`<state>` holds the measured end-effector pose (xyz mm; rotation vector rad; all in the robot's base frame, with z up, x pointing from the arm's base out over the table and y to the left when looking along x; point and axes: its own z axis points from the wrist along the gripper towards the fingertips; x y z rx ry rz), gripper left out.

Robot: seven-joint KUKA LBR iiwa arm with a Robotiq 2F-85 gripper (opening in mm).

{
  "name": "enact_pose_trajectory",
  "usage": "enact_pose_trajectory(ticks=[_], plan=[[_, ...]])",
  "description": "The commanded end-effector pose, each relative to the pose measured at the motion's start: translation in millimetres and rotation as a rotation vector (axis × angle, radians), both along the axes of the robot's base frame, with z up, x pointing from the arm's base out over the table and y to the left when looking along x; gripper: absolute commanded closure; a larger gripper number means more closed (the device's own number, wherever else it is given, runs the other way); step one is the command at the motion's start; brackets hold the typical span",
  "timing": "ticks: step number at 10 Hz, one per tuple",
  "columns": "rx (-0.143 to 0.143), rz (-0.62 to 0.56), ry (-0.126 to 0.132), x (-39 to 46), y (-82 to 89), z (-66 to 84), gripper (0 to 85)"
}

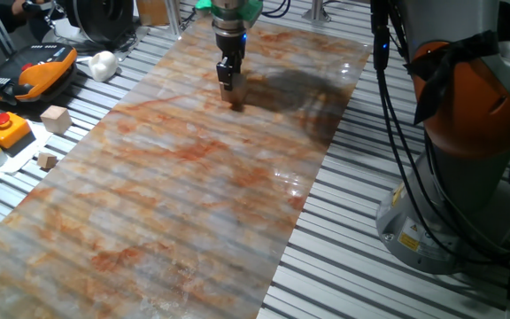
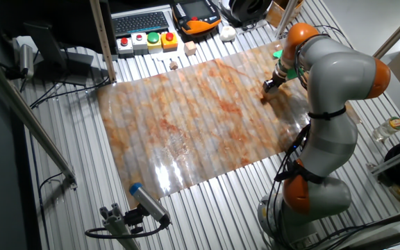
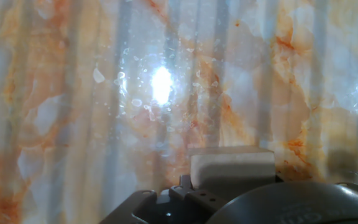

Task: Hold a small block with the gripper and sweep it from left to right on the table

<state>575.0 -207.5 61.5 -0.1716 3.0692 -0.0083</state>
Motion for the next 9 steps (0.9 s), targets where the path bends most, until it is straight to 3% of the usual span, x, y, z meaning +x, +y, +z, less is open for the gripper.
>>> enact_pose_trajectory(ticks=[1,9], plan=[[0.0,-0.001,-0.001,0.7,0.2,1.1,85.0],[0.006,-0.011,-0.001,1.0,8.4,1.3,85.0]])
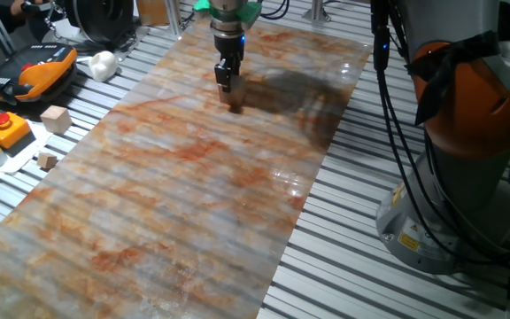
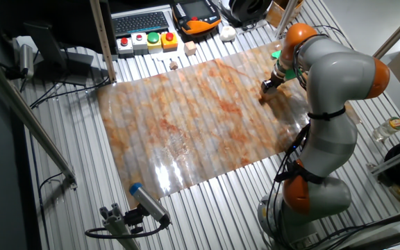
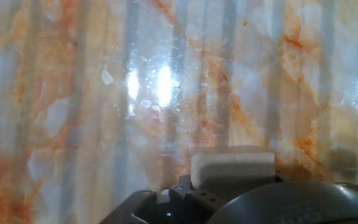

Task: Hold a small block with the gripper and sweep it from left to right on the table

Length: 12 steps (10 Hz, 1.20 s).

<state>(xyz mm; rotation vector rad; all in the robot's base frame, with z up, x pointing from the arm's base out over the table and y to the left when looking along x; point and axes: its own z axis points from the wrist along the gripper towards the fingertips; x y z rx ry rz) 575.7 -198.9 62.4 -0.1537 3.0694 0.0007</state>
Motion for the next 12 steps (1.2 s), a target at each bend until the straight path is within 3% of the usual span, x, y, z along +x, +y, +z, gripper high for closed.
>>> enact_pose_trajectory(ticks=[1,12], plan=[[0.0,-0.003,0.001,0.0,1.4,0.6,85.0],[0.0,-0.031,0.002,-5.4,20.6,-1.6,85.0]])
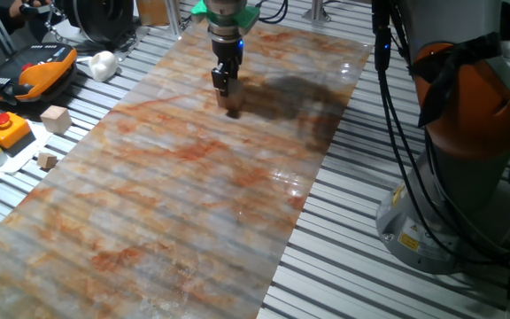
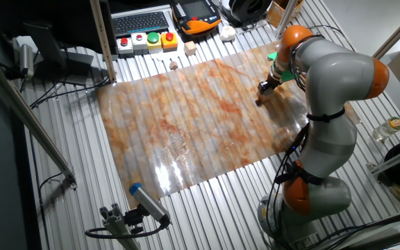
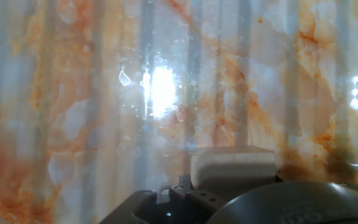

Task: Hold a small block with the gripper and sweep it from left to right on the table

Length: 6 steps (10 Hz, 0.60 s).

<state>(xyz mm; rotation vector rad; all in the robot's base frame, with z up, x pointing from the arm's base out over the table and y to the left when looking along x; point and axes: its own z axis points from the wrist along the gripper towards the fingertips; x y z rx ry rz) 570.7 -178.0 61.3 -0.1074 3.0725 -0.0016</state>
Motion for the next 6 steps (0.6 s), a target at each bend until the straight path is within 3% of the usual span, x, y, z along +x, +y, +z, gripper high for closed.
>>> enact_pose_trajectory(ticks=[1,6], plan=[[-0.001,-0.005,0.001,-1.2,2.1,0.7,85.0],[-0.006,-0.021,0.002,-6.1,13.0,-0.6,85.0]])
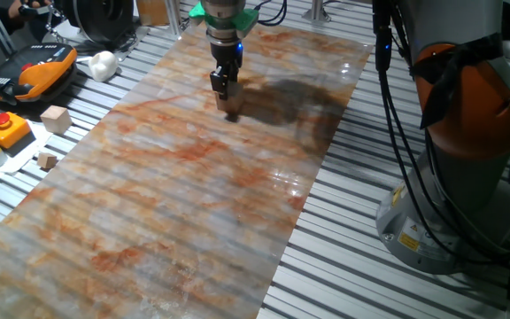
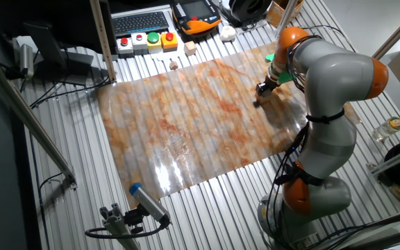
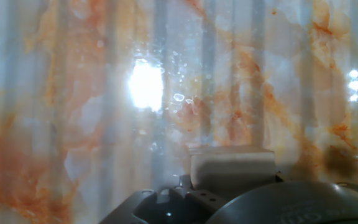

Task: Hold a small block with the gripper and sweep it from left to right on the table

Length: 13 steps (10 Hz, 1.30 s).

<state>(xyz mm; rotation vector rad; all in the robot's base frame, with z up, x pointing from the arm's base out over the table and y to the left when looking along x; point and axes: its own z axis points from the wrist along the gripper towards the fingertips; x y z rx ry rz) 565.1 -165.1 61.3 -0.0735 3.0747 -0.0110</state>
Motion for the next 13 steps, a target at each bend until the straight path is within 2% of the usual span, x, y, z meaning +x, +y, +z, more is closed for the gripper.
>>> enact_pose_trajectory(ticks=[1,6,13], plan=[[0.001,0.0,0.001,-0.7,1.2,-1.0,85.0],[0.006,-0.013,0.003,-3.6,9.6,-2.8,85.0],[0.013,-0.048,0.003,-14.6,31.9,-6.6,85.0]])
